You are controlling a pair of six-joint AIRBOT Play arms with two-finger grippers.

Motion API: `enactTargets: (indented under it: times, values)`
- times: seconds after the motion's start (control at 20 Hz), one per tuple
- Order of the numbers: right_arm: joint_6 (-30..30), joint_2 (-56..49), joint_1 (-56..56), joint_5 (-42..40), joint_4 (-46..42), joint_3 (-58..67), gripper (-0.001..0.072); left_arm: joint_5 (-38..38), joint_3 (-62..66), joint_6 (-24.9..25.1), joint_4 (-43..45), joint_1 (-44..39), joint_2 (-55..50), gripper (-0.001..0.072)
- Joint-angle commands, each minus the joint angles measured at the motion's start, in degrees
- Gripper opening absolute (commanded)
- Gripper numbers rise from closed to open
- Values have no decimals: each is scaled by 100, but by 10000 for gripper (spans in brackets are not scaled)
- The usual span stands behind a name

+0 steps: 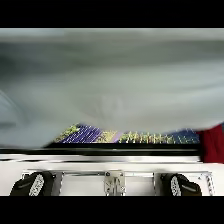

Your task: Fold the shirts.

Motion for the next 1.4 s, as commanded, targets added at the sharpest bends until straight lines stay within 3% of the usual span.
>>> enactTargets:
  times: [0.0, 0.15, 0.35, 0.45, 0.55, 0.7, 0.85, 1.0, 1.2, 1.35]
  values:
    - [61, 114, 4, 717, -623, 81, 59, -658, 59, -170, 507, 0, 179, 34]
    - [61, -219, 4, 1027, -632, 81, 59, -1021, 31, -168, 575, 0, -111, 34]
    - [341, -1392, 4, 2968, -494, -197, 59, -2249, -780, -170, 549, 0, -715, 34]
    - [310, -1856, 7, 2833, -380, -1126, 58, -2426, -1687, -116, 494, -24, -1080, 34]
    - [286, -2347, 83, 2282, -378, -2299, 58, -2015, -2780, 52, 494, -164, -1609, 34]
    - [323, -3410, 787, 605, -431, -3091, 58, -894, -3696, 50, 494, -588, -2828, 34]
    - [824, -4568, 1438, -1980, -518, -3029, 58, 529, -3423, 514, 492, -1023, -4376, 34]
    - [1300, -5504, 1648, -3727, -514, -2990, 58, 1045, -2656, 170, 485, -1187, -5628, 34]
    - [1386, -6382, 1665, -4485, -317, -2990, 59, 1851, -2269, 109, 439, -1241, -6459, 34]
    - [1386, -6765, 1676, -4754, -315, -2990, 58, 2024, -2271, 151, 446, -1296, -6819, 35]
